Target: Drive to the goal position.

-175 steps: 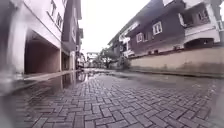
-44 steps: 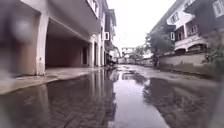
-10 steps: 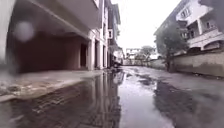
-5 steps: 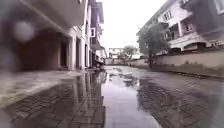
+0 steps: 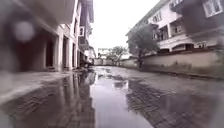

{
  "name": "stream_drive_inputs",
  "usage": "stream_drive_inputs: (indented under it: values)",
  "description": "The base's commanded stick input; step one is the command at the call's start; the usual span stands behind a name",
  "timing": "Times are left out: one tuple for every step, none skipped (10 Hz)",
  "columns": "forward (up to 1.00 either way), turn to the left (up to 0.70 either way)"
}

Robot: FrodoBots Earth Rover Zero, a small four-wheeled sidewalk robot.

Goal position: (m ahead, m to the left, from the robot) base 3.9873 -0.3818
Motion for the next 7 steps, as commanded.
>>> stream_drive_inputs:
  values:
    - [0.7, 0.0]
    - [0.7, 0.0]
    - [0.7, 0.0]
    - [0.7, 0.19]
    - [0.7, 0.32]
    - [0.7, 0.16]
    - [0.7, 0.0]
